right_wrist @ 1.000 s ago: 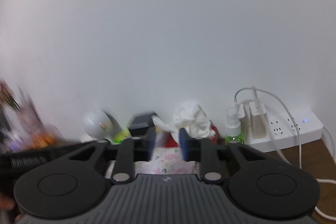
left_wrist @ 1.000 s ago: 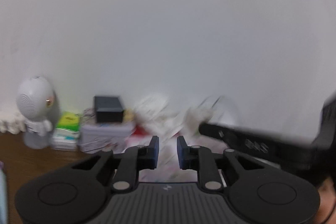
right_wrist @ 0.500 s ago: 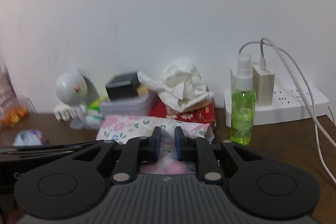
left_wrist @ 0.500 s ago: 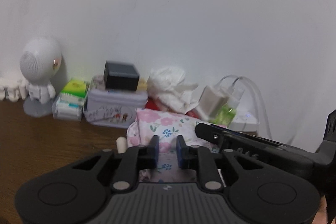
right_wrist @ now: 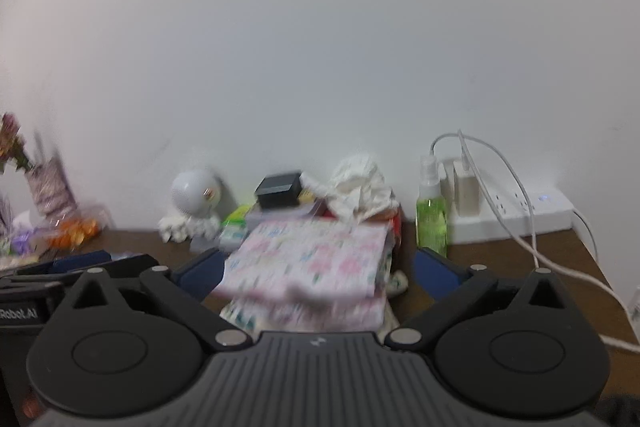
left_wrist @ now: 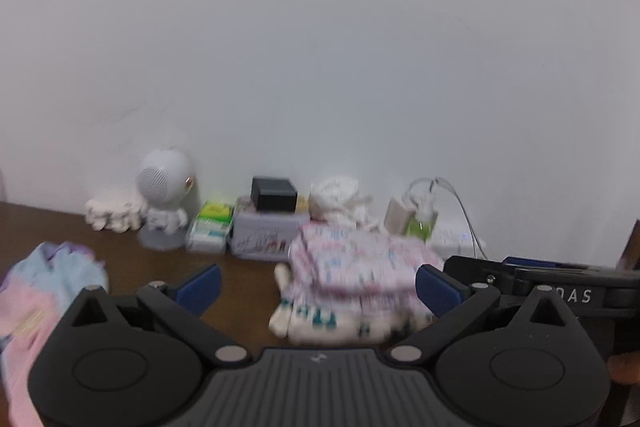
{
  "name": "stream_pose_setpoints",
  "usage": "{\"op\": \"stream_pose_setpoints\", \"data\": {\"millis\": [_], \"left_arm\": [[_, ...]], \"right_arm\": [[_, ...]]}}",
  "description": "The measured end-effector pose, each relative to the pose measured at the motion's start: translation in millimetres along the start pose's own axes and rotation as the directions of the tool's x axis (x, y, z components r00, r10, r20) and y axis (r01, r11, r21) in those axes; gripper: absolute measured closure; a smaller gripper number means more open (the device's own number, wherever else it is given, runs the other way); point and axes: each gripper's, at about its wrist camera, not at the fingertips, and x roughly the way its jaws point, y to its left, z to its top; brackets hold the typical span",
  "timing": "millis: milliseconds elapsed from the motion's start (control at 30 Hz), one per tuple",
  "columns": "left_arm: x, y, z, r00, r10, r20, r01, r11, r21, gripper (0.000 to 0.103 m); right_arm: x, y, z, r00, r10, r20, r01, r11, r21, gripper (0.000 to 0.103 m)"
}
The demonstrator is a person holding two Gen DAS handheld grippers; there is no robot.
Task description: Fold clothes
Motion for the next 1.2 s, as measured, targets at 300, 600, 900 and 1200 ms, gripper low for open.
{"op": "stream_pose_setpoints", "data": {"millis": [300, 600, 900, 1200], "left_arm": [[-86, -12, -42, 0.999, 0.017, -0.027, -0.017, 1.0, 0.021, 0.0], [-154, -21, -83, 0.993, 0.066, -0.097, -0.057, 0.995, 0.087, 0.0], [-215, -17, -126, 0.988, 0.066, -0.137, -0.058, 0.997, 0.059, 0.0], [-285, -24, -161, 0.992, 0.011, -0.127, -0.009, 1.0, 0.021, 0.0]], "right_arm": [[-80, 40, -45, 0.998, -0.018, -0.068, 0.012, 0.996, -0.085, 0.0], [-144, 74, -92, 0.99, -0.048, -0.135, 0.031, 0.991, -0.13, 0.0], [-200, 97, -130, 0.983, -0.048, -0.177, 0.024, 0.991, -0.132, 0.0], [-262, 111, -173, 0.98, 0.026, -0.198, -0.036, 0.998, -0.05, 0.0]]}}
